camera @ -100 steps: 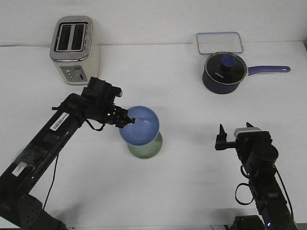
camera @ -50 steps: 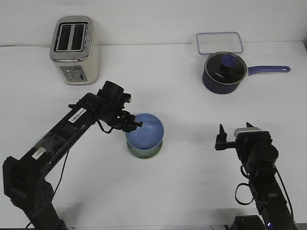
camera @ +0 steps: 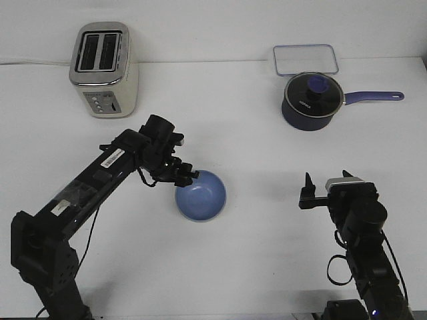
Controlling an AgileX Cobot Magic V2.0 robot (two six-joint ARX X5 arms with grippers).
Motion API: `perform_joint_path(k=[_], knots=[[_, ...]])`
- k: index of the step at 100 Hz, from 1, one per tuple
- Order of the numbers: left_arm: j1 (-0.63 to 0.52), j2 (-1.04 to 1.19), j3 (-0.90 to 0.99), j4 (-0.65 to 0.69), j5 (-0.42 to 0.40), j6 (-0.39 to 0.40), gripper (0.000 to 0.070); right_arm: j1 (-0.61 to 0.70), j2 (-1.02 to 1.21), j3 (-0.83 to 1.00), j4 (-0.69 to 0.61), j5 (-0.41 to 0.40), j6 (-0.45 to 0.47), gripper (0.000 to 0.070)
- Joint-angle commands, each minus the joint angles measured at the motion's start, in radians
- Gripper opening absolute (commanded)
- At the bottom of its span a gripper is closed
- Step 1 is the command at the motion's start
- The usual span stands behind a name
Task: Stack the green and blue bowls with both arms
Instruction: 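Lift the blue bowl with the left gripper and lower it onto the green bowl, then open the left gripper and withdraw it toward the robot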
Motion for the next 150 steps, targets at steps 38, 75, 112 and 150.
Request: perform_joint_path(k=[38, 75, 112, 150], knots=[[0.031, -0.072, 0.040, 0.035, 0.004, 0.039, 0.0394, 0.002, -0.001, 0.011, 0.011, 0.000, 0.010, 0.0657], [0.215, -0.388, 0.032, 0.069, -0.155, 0.101, 0.0395, 0.002, -0.001, 0.011, 0.012, 0.000, 0.010, 0.0657], [0.296, -0.734, -0.317, 0.364, -0.206, 0.103, 0.0405, 0.002, -0.001, 0.011, 0.012, 0.000, 0.010, 0.0657], [0.296, -1.083, -0.975, 0.835, -0.290, 0.039, 0.0585, 0.002, 0.000, 0.011, 0.014, 0.001, 0.010, 0.0657]])
